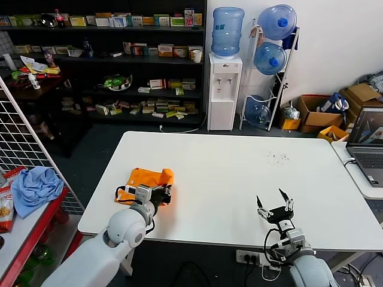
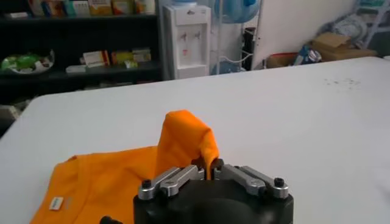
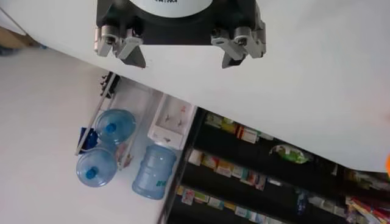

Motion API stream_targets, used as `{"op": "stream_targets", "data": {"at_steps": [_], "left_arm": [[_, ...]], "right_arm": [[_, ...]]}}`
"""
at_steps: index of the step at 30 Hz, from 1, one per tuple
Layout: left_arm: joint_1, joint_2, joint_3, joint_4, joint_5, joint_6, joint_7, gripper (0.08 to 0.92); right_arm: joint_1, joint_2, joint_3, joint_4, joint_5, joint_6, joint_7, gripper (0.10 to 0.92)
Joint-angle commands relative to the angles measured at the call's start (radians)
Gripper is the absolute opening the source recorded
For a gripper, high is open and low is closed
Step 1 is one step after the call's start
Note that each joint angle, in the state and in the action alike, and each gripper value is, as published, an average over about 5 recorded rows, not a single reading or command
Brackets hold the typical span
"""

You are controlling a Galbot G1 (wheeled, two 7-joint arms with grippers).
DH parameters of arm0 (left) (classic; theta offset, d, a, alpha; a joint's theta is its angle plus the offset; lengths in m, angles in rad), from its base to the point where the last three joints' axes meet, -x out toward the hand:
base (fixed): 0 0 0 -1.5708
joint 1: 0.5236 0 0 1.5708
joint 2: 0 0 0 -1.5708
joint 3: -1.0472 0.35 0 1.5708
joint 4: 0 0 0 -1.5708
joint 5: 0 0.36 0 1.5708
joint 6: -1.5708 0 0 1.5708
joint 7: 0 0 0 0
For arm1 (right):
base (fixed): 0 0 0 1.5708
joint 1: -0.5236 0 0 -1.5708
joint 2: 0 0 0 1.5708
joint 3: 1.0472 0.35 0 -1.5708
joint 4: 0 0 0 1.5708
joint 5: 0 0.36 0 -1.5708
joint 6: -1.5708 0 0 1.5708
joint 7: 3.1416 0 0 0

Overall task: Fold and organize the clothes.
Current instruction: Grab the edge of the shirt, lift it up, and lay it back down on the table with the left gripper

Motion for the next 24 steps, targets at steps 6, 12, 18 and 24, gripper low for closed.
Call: {"op": "stream_targets", "data": {"at_steps": [6,12,18,24], "left_arm": [[-0.073,-0.462,0.126,0.268,0.079,-0.143,-0.044,0.153],[-0.067,-0.494,0.077,0.293,-0.013,-0.295,-0.054,0.309],[-0.035,-0.451,0.024,0.227,-0.064,-0.394,-0.023,0.482],[0.047,-0.286,-0.052,0.101,0.036,-0.402,0.057,0.655]], "right_arm": [[-0.016,-0.006,0.021,0.008,0.013,-0.005,-0.003,0.823],[-0.008,-0.001,0.009,0.008,0.013,-0.01,-0.004,0.823],[0.004,0.006,-0.001,0.014,0.014,-0.02,-0.004,0.823],[0.0,0.016,0.026,0.031,0.067,-0.024,-0.053,0.823]]}}
